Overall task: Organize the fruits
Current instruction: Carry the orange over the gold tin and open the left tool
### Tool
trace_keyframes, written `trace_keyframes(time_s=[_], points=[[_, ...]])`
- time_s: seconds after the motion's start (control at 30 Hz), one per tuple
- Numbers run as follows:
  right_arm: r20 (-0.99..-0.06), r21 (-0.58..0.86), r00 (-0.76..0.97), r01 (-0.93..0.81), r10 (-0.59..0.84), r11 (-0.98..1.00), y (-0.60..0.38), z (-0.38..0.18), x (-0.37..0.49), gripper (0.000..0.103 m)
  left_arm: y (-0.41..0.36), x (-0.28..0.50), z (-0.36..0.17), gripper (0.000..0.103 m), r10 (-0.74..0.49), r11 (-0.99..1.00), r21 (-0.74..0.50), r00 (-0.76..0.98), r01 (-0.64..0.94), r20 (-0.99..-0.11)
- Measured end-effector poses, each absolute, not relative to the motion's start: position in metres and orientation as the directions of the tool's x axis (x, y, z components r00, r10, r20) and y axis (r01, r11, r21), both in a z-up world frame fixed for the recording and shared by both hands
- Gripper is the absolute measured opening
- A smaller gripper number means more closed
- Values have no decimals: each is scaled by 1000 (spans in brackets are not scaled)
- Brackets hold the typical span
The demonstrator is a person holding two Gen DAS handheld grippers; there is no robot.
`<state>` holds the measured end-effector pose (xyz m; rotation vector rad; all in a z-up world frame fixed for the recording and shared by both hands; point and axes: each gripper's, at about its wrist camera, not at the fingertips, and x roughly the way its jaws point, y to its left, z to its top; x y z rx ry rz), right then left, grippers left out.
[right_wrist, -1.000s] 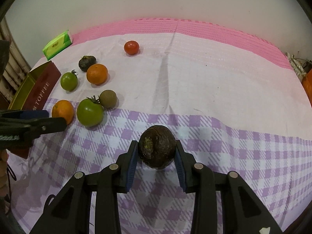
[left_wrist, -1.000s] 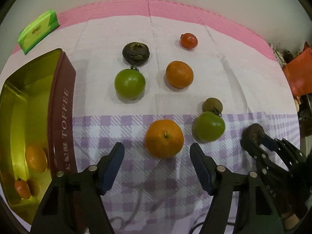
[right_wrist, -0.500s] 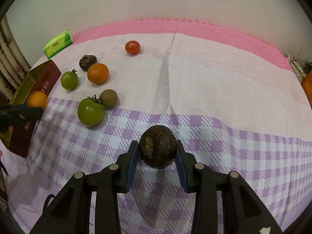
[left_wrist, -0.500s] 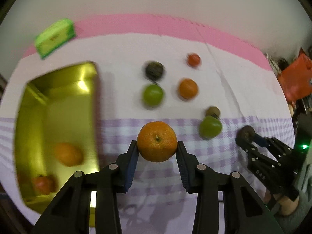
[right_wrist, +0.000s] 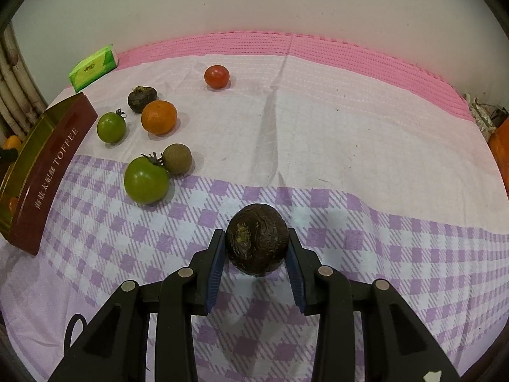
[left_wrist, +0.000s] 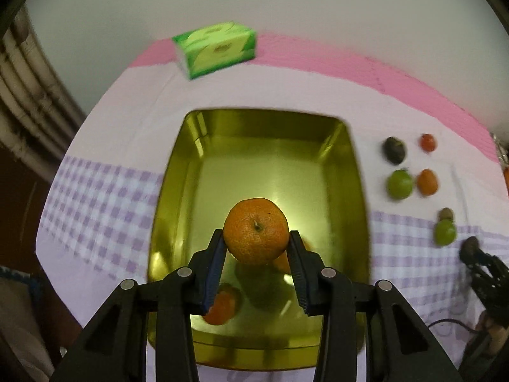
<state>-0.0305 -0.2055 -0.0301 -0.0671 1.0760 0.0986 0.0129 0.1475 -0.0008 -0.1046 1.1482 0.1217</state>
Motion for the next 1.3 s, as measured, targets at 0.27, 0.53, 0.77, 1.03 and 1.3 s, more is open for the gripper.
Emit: trace_keyframes(time_s=[0.27,0.53,0.77,1.03,1.3], points=[[-881,-12,472,-114,44,993,-205,-31,-30,36,166,15,-28,40,61,985,-3,369,-171,-927],[-880,-16,474,-112,39,994,-204,-31,-31,36,173,17,-42,40,72,982,6,340,-191,-938],[-880,-15,474,-109,39,994,-205,-30,-31,36,173,19,-51,41,77,983,19,315,-185,-946],[-880,-17,474,-109,37,994,-204,-30,-30,35,172,19,-54,41,77,983,20,307,-183,-949],[-884,-23,467,-105,29,994,-204,-30,-29,35,171,19,-55,43,73,982,15,302,-189,-951]])
